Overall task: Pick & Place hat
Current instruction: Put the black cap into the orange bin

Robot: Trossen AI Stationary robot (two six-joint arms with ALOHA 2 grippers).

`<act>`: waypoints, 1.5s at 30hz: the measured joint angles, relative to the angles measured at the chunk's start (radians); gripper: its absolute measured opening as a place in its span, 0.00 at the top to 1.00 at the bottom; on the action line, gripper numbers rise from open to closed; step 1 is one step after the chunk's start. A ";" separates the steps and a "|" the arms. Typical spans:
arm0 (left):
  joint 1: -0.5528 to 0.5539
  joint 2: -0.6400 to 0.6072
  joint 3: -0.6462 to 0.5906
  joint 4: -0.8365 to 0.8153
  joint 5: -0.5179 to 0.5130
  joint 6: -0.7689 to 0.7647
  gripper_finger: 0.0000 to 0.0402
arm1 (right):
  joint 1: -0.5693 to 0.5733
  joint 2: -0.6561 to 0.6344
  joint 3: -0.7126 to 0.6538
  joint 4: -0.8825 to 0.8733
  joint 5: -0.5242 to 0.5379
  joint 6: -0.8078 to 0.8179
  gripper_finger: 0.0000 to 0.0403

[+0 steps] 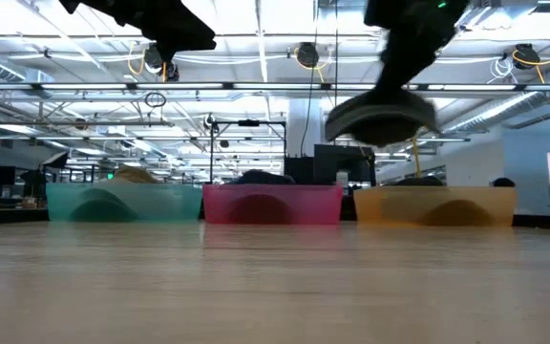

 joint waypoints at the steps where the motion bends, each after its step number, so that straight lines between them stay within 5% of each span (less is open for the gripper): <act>1: -0.003 0.000 0.000 0.001 0.000 0.004 0.65 | -0.011 -0.039 0.000 -0.043 0.020 -0.017 1.00; 5: -0.008 0.000 0.000 0.026 0.000 0.021 0.65 | -0.090 -0.154 0.000 -0.205 0.003 -0.061 1.00; 10: -0.008 0.000 0.001 0.083 0.000 0.024 0.65 | -0.233 -0.199 0.000 -0.262 -0.158 -0.137 1.00; 22: -0.008 0.000 0.001 0.089 0.000 0.080 0.65 | -0.590 0.009 0.000 -0.279 -0.262 -0.582 1.00; 38: -0.008 0.000 0.001 0.082 0.000 0.058 0.65 | -0.869 0.150 0.002 -0.142 -0.104 -0.761 1.00; 45: -0.008 0.000 0.001 0.078 0.000 0.034 0.65 | -0.874 0.150 -0.027 -0.063 -0.179 -0.698 1.00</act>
